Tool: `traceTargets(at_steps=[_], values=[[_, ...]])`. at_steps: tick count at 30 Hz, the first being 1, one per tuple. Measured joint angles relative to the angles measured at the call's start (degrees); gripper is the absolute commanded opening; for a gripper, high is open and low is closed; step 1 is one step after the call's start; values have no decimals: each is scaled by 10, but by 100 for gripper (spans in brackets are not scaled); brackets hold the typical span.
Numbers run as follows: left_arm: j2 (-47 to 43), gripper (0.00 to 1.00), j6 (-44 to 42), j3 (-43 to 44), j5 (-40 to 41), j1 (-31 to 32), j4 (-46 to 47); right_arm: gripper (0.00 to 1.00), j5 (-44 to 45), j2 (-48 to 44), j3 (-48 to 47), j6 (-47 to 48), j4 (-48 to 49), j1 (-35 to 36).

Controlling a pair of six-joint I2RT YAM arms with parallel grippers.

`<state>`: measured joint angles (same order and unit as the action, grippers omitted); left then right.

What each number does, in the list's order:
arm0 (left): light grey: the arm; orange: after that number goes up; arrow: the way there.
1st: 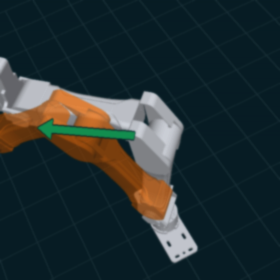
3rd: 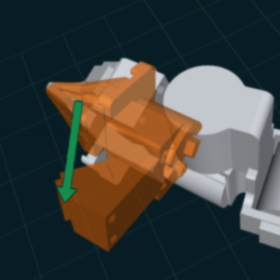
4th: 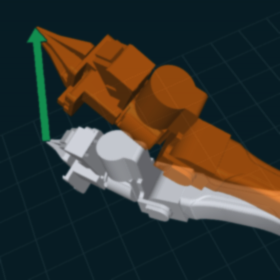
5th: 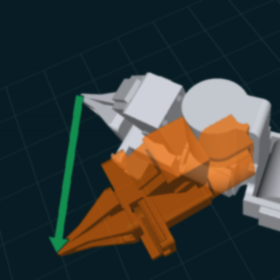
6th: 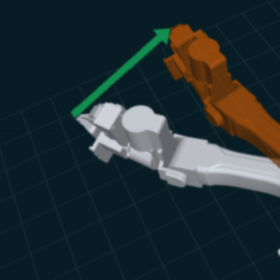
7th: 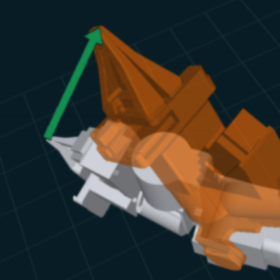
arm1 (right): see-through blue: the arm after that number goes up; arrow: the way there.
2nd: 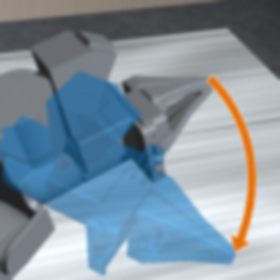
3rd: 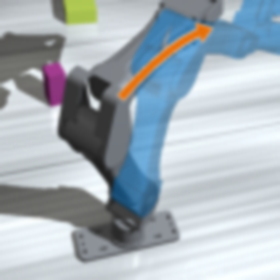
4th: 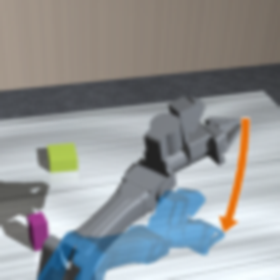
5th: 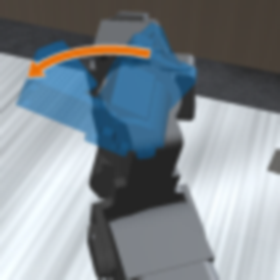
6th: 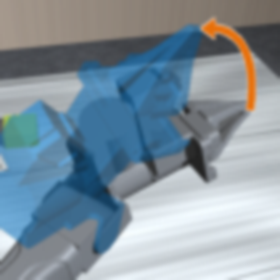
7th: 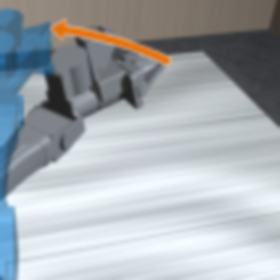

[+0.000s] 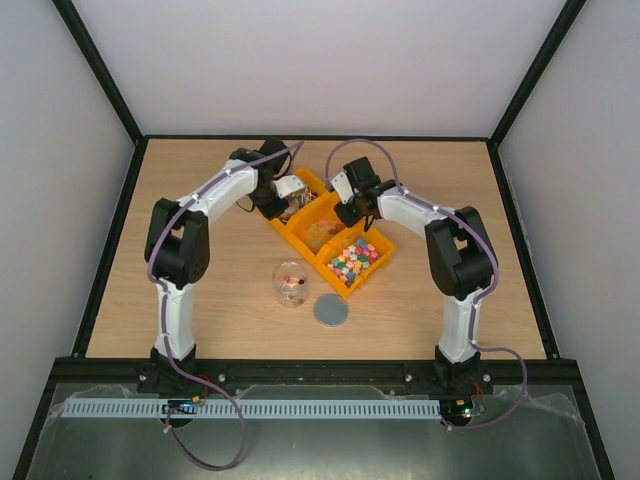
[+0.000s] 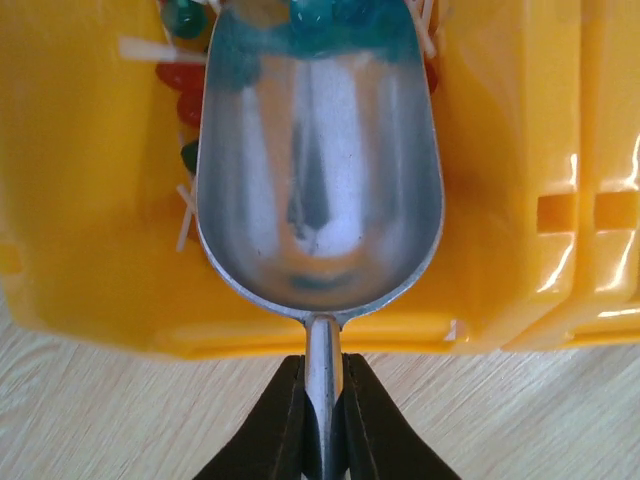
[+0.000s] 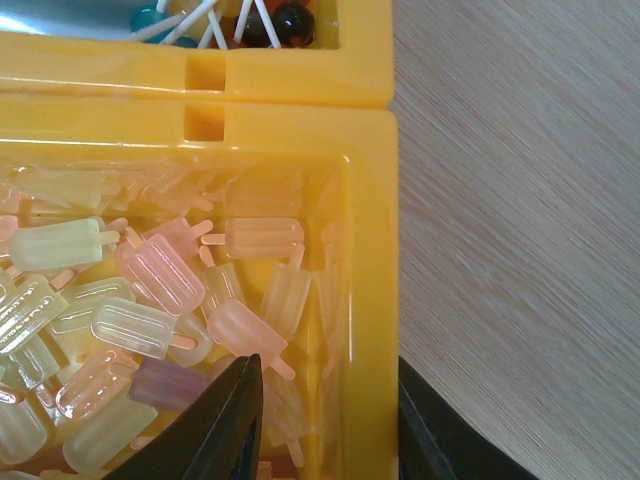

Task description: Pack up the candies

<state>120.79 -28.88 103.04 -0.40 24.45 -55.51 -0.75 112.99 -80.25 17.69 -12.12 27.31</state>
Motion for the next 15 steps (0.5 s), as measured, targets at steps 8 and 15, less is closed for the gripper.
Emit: traceTargets(at_steps=[8,15], values=[[-33,2,21,-92,-41,-3,121,32,-2,0,0,6,0,-1],[-22,2,47,-104,-76,-4,187,32,-5,0,0,15,0,-2]])
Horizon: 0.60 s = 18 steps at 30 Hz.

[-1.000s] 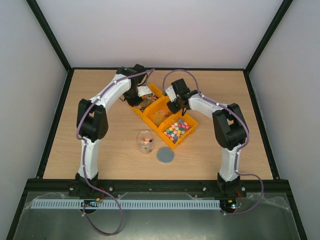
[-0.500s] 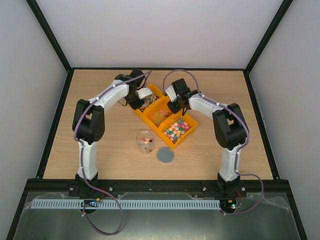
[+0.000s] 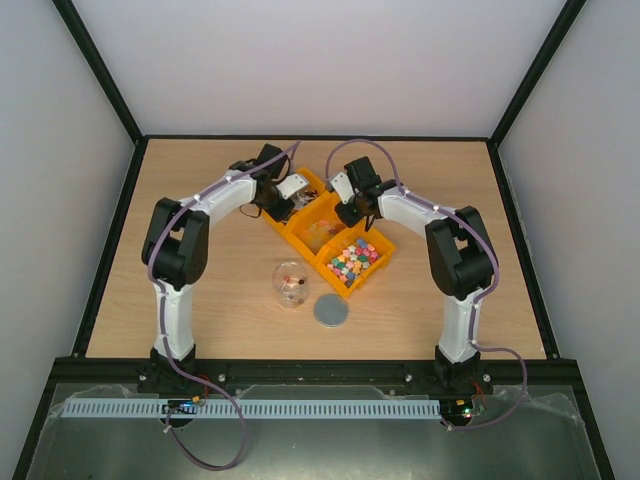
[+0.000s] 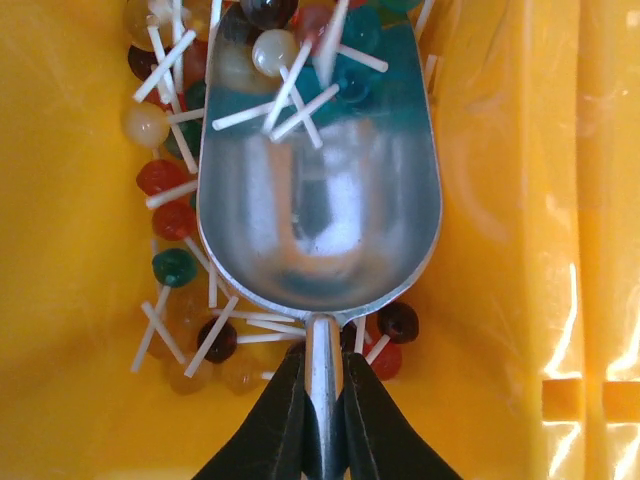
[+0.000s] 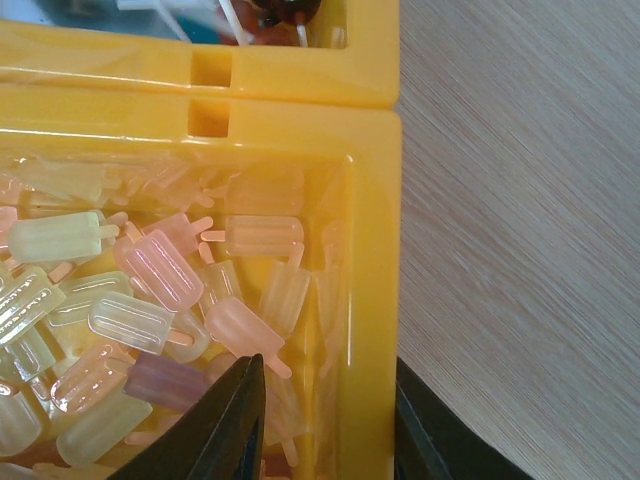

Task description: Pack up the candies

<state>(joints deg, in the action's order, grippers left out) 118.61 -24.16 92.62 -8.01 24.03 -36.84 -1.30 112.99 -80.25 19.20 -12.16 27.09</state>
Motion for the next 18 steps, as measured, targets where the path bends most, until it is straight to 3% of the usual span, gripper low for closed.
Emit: traceTargets(at_steps=[18], values=[[-96,2,2,-189,-121,-78,155,53,0,-3,0,1,6,-12]])
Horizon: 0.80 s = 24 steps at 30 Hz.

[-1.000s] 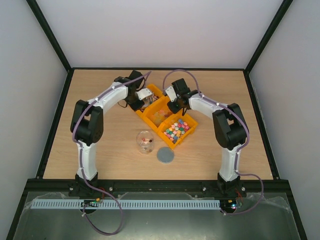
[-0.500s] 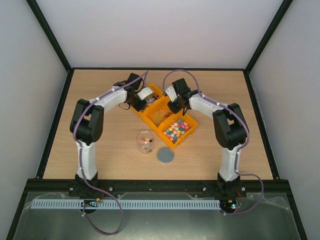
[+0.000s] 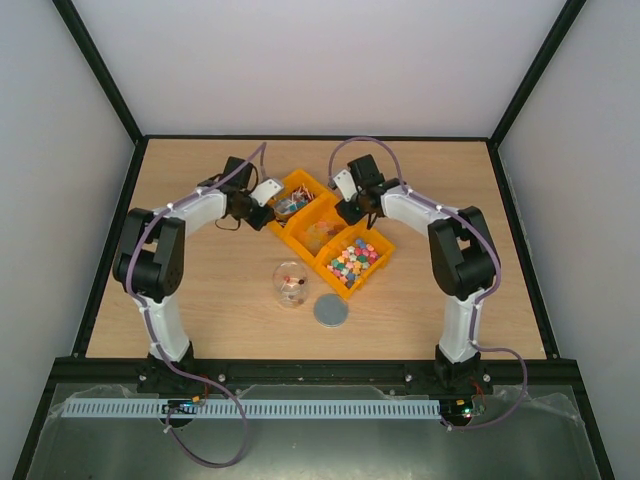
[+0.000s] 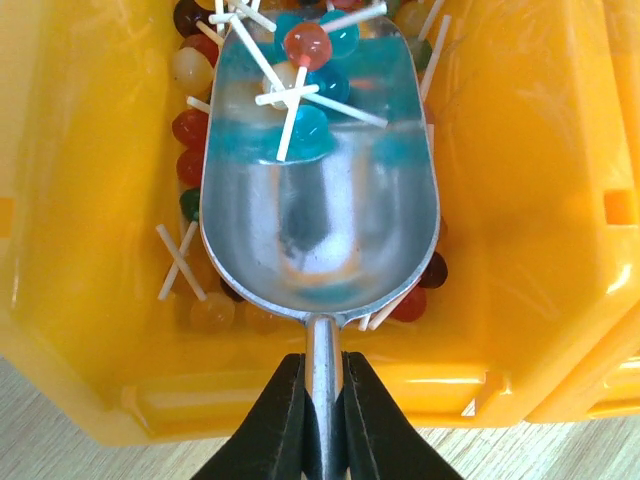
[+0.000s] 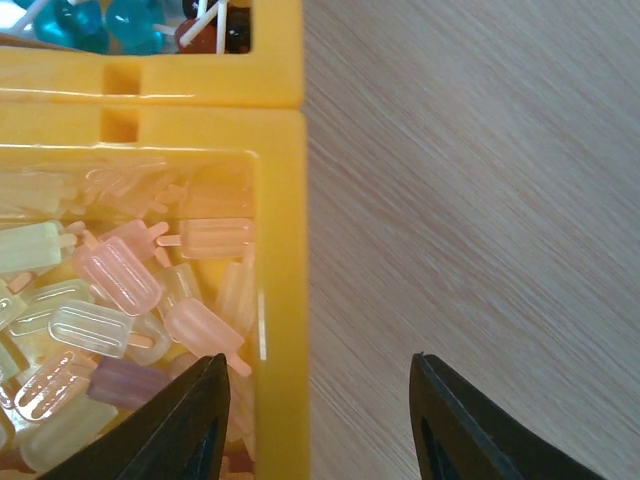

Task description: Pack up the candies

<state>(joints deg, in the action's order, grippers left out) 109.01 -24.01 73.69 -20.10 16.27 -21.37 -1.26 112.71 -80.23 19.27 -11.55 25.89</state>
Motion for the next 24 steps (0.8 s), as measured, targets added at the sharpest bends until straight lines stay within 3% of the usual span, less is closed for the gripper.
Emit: traceTargets(at_steps=[10,24], values=[[-35,2,-9,-51,-40,-19,60,80,0,-19,0,3,4,-9],[-81,2,-15,-126,-85,-50,130,92,0,-50,0,3,5,-11]])
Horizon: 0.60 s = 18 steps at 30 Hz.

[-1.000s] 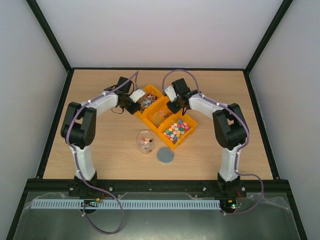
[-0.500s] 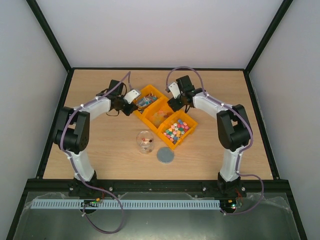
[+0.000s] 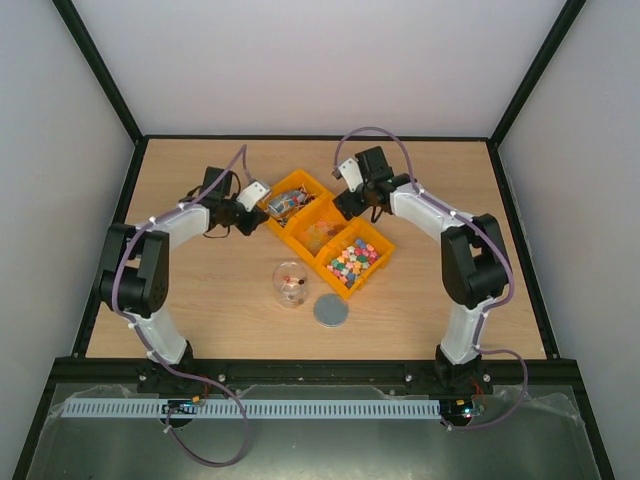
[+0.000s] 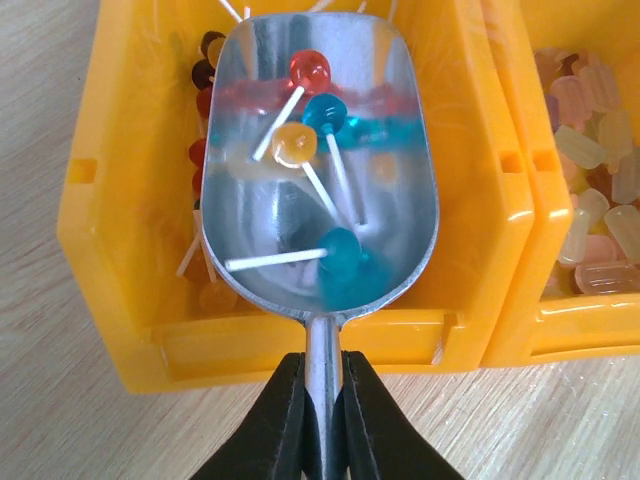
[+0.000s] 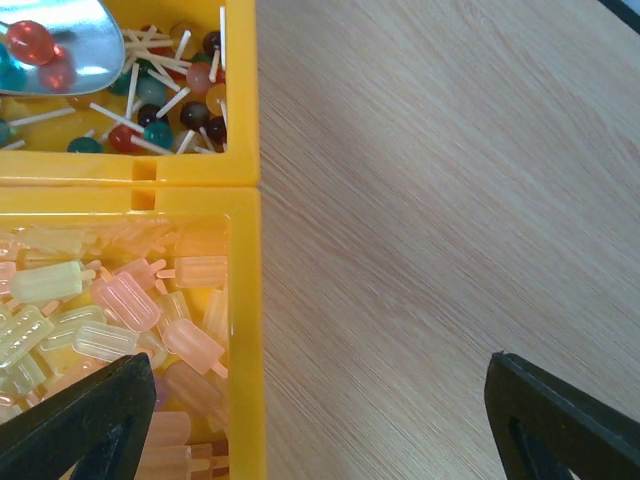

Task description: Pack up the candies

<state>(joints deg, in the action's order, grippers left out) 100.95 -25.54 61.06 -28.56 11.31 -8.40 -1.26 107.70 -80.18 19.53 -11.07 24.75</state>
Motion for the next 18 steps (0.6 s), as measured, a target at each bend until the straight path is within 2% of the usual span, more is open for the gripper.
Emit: traceTargets(at_steps=[10,18], values=[[-49,2,-2,-15,-23,-26,15,100,-1,-23,0,-4,-1,-4],[-118,2,-26,-19,-33,-41,-22,99,-12,-64,20,-17,7,-8]])
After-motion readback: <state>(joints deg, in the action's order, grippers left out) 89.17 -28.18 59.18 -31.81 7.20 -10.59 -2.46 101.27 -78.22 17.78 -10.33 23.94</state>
